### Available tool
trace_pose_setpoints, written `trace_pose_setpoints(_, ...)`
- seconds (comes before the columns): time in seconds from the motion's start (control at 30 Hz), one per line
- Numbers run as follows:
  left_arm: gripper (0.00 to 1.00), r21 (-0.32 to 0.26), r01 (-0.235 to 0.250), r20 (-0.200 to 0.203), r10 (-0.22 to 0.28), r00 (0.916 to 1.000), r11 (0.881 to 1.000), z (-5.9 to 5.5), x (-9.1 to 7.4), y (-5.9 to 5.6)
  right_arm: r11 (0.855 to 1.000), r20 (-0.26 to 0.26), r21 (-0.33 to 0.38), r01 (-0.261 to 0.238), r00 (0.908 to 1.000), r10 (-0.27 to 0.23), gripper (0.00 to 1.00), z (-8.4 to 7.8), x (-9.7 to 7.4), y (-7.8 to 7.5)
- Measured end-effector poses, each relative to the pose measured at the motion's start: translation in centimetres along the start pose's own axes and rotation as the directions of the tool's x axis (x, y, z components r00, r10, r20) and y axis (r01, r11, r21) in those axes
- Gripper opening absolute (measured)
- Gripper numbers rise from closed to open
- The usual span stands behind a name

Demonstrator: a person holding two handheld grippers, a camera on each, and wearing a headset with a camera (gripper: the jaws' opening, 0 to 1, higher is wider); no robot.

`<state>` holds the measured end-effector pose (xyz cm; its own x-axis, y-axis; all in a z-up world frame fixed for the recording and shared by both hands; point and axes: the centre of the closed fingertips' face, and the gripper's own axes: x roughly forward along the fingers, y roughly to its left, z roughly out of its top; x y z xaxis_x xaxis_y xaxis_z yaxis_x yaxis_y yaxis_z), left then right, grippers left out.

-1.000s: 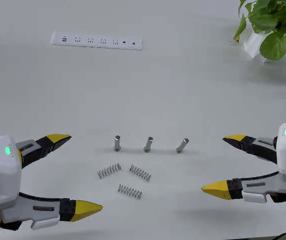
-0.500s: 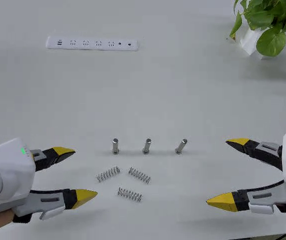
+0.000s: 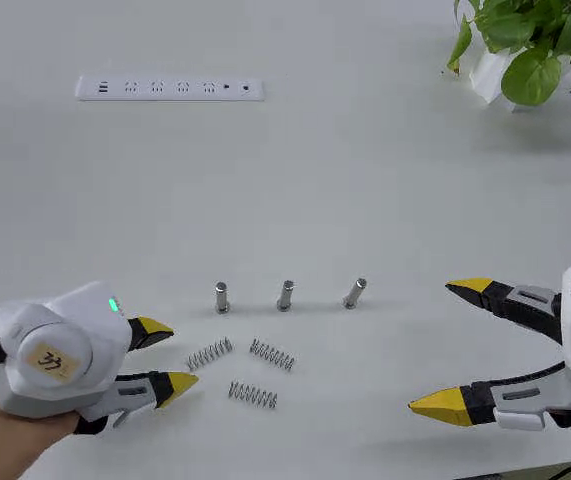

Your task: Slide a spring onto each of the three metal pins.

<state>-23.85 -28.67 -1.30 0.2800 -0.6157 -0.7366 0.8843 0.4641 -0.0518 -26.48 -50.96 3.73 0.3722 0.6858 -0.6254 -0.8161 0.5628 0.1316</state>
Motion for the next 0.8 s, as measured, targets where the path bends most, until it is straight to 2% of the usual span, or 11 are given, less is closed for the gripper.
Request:
trace_pose_setpoints(0.17, 0.21, 0.021, 0.002, -0.049, -0.001, 0.9988, 1.0, -0.6, 0.8, 0.0, 1.0, -0.005, 0.002, -0.002, 1.0, 0.002, 0.92, -0.2, -0.1, 0.1)
trace_pose_setpoints(0.27, 0.2, 0.024, 0.005, -0.071, -0.003, 0.9975, 1.0, -0.9, 1.1, -0.1, 1.0, -0.002, 0.003, -0.001, 1.0, 0.001, 0.91, 0.0, -0.1, 0.2)
trace_pose_setpoints(0.4, 0.16, 0.037, 0.007, -0.089, -0.004, 0.9961, 0.999, -1.1, 1.5, -0.1, 1.0, 0.0, 0.005, 0.001, 1.0, -0.001, 0.91, 0.2, -0.1, 0.4)
trace_pose_setpoints(0.8, 0.12, 0.089, 0.023, -0.142, -0.01, 0.9898, 0.996, -1.2, 2.2, 0.0, 1.0, -0.001, 0.019, 0.004, 1.0, -0.004, 0.9, -0.6, 0.0, -0.2)
